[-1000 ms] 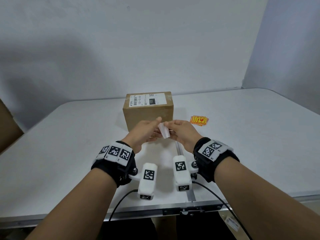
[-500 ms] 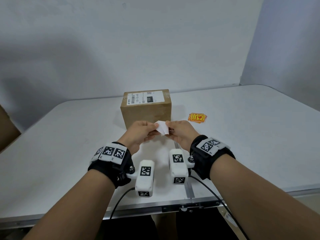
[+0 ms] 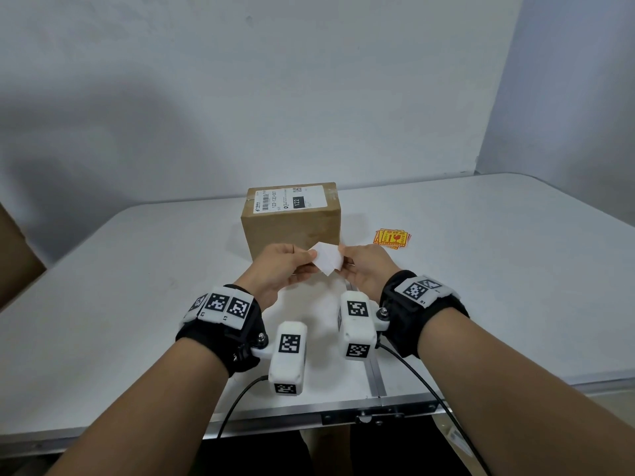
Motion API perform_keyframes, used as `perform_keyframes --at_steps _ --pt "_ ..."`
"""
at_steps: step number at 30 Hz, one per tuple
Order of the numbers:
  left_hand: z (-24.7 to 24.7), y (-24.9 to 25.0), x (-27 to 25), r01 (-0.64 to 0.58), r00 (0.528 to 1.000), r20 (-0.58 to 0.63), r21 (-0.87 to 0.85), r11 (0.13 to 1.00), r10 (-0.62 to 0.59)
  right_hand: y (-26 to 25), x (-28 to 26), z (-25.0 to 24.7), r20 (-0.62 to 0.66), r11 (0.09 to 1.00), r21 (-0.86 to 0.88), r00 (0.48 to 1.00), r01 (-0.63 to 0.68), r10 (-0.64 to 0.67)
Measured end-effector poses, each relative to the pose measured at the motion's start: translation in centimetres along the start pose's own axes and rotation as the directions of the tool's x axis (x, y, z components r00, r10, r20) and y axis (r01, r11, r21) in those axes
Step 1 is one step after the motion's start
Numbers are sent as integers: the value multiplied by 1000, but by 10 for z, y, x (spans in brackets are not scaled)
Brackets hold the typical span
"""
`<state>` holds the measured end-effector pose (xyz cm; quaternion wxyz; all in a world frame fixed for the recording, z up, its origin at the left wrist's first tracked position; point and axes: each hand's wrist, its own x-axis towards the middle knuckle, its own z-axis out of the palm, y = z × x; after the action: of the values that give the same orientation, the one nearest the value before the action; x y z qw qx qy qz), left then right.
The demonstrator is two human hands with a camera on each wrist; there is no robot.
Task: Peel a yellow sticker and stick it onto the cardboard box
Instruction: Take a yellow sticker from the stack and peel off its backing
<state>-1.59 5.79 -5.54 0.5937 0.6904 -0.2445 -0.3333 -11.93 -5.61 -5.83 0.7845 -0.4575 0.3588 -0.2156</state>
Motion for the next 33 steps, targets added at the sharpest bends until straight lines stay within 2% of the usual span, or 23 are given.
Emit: perform_keyframes --at_steps 18,33 --pt "-6 -3 -3 18 1000 -12 -105 994 -19 4 9 2 -29 1000 -24 1000 -13 12" --pt "-10 5 -3 -38 999 -37 -41 998 36 -3 13 -2 -72 996 83 997 -26 32"
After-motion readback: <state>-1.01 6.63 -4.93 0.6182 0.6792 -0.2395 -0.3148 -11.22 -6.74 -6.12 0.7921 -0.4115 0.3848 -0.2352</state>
